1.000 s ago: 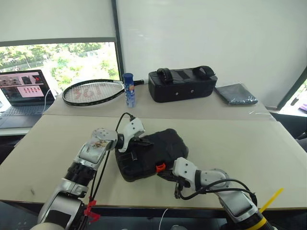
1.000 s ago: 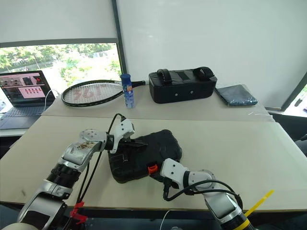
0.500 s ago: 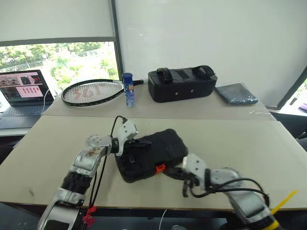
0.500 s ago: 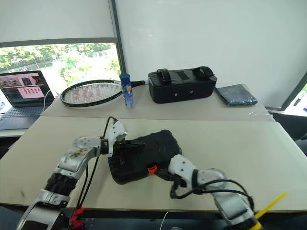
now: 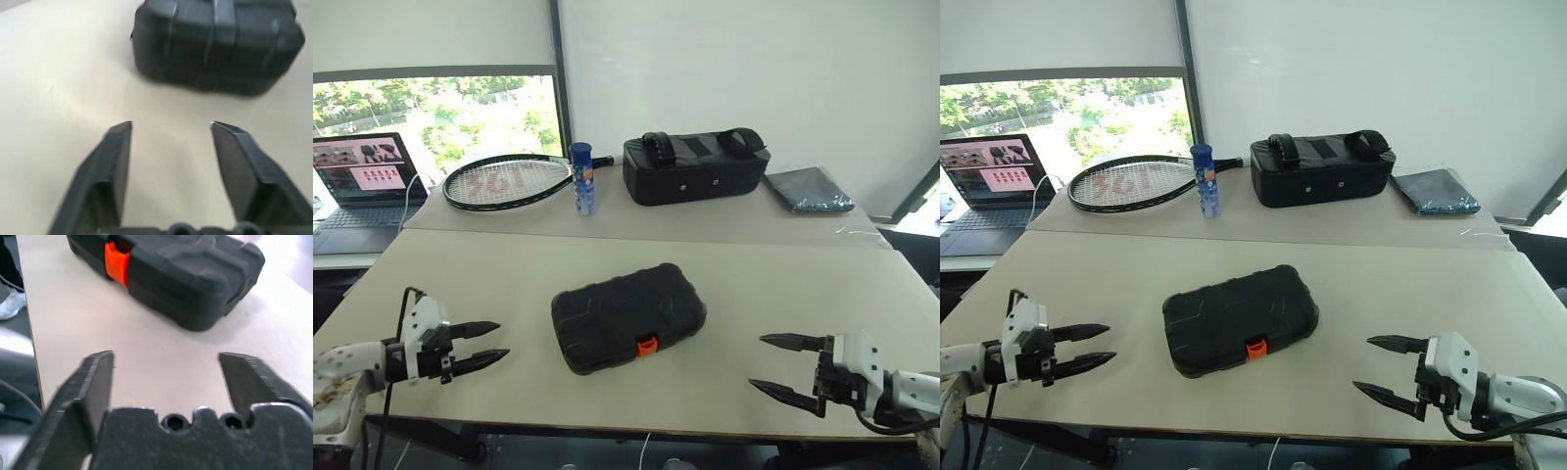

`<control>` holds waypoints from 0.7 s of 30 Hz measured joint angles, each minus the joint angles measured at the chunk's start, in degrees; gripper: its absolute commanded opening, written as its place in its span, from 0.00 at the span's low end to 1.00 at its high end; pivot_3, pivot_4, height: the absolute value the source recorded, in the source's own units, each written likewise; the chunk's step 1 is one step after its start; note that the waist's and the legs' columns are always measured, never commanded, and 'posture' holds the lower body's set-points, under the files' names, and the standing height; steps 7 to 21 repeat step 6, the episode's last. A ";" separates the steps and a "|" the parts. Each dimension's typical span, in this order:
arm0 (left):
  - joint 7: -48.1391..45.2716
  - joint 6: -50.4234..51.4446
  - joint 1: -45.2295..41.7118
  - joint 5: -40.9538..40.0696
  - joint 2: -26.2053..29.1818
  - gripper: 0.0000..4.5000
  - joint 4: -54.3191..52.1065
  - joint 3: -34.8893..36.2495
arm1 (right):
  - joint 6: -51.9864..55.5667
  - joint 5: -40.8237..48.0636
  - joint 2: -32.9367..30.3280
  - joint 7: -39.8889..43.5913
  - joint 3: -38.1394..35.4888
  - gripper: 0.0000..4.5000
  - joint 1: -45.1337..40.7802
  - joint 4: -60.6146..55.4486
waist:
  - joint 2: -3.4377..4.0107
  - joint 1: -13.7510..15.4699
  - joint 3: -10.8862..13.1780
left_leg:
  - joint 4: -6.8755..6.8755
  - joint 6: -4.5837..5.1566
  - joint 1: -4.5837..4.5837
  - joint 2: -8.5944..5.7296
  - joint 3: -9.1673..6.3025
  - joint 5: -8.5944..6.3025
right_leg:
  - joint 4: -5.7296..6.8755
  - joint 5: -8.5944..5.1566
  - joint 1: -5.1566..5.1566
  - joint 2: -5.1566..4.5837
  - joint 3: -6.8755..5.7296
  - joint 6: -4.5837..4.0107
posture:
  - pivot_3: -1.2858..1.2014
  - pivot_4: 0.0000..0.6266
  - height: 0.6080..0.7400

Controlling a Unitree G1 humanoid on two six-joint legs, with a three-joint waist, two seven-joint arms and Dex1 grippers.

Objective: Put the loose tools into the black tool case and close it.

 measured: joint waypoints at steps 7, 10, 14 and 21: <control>3.97 -4.18 5.17 0.94 -0.02 0.99 -2.11 4.63 | -5.21 0.45 -0.53 3.43 -1.61 1.00 -0.39 5.40 | -0.01 0.01 0.01 | 0.00 0.00 0.00 0.01 0.00 0.00 | 0.01 0.04 0.01 -0.03 -0.01 -0.07 | 0.52 0.24 1.00; 3.97 -4.18 5.17 0.94 -0.02 0.99 -2.11 4.63 | -5.21 0.45 -0.53 3.43 -1.61 1.00 -0.39 5.40 | -0.01 0.01 0.01 | 0.00 0.00 0.00 0.01 0.00 0.00 | 0.01 0.04 0.01 -0.03 -0.01 -0.07 | 0.52 0.24 1.00; 3.97 -4.18 5.17 0.94 -0.02 0.99 -2.11 4.63 | -5.21 0.45 -0.53 3.43 -1.61 1.00 -0.39 5.40 | -0.01 0.01 0.01 | 0.00 0.00 0.00 0.01 0.00 0.00 | 0.01 0.04 0.01 -0.03 -0.01 -0.07 | 0.52 0.24 1.00; 3.97 -4.18 5.17 0.94 -0.02 0.99 -2.11 4.63 | -5.21 0.45 -0.53 3.43 -1.61 1.00 -0.39 5.40 | -0.01 0.01 0.01 | 0.00 0.00 0.00 0.01 0.00 0.00 | 0.01 0.04 0.01 -0.03 -0.01 -0.07 | 0.52 0.24 1.00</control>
